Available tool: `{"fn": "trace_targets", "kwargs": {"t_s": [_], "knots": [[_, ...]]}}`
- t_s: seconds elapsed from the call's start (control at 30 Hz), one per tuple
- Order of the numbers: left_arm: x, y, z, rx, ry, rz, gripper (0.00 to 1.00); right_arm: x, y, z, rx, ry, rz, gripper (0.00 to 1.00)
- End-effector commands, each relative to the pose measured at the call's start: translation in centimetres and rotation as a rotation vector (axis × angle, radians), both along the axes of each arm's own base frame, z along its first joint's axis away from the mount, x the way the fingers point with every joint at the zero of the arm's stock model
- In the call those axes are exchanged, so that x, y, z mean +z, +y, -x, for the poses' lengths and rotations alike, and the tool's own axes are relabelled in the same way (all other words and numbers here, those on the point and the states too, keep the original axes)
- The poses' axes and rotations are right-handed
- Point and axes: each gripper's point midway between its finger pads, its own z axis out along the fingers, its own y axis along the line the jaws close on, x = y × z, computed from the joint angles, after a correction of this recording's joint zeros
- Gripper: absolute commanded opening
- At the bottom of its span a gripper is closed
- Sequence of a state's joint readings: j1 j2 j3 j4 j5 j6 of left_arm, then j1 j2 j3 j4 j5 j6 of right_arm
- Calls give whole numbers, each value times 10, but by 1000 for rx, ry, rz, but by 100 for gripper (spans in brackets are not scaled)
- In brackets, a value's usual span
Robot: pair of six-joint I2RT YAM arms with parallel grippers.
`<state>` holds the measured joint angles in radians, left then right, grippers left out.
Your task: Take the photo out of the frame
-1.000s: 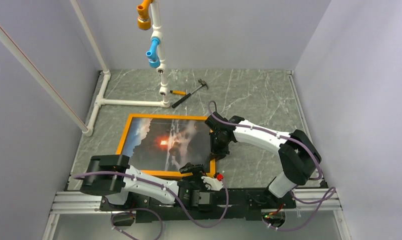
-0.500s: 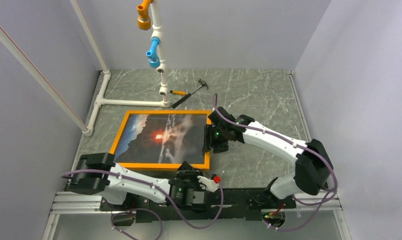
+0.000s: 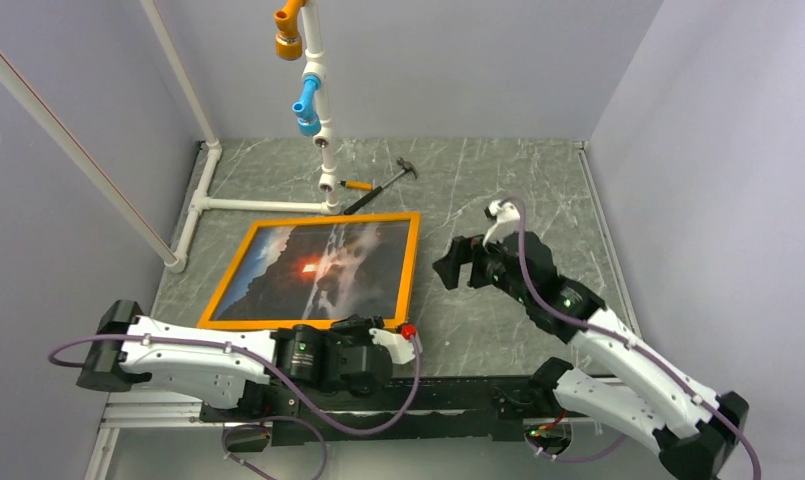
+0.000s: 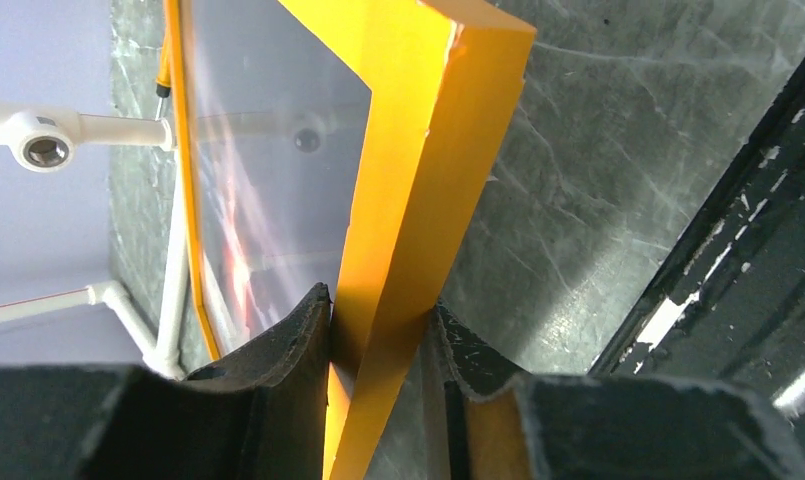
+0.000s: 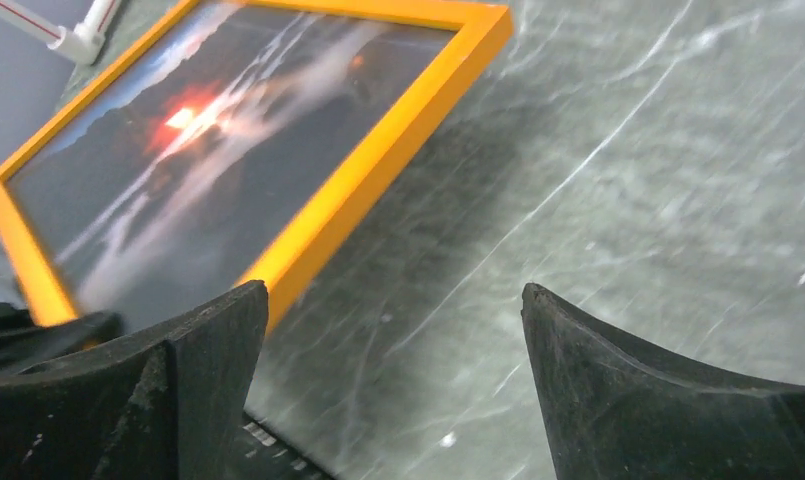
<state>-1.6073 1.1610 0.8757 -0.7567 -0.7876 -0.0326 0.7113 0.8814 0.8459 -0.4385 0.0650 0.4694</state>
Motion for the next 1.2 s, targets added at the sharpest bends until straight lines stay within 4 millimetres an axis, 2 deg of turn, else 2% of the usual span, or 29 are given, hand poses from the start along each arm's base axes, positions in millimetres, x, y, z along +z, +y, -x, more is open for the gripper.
{"fn": "trace_targets", "kwargs": {"t_s": [0.0,0.13,0.23,0.3,0.43,0.57,0.73,0.87,1.17], "knots": [[41,-36,27,-48,238,321,0,28,-16,-20,9,-409,31,99],[58,-28,30,-79,269,352,0,21,-16,-15,121,-544,140,99],[65,-23,30,-96,276,370,0,8,0,-8,271,-620,265,100],[68,-20,30,-99,274,375,0,4,15,5,403,-765,342,100],[69,-14,29,-87,271,379,0,21,48,24,558,-1009,383,100],[72,-12,28,-77,271,401,0,33,84,33,691,-1110,408,96],[74,-7,27,-62,270,414,0,40,112,42,755,-1252,449,91],[73,-3,27,-55,273,417,0,39,122,49,797,-1303,460,88],[75,-8,33,-112,287,421,0,29,136,63,918,-1364,463,68]]}}
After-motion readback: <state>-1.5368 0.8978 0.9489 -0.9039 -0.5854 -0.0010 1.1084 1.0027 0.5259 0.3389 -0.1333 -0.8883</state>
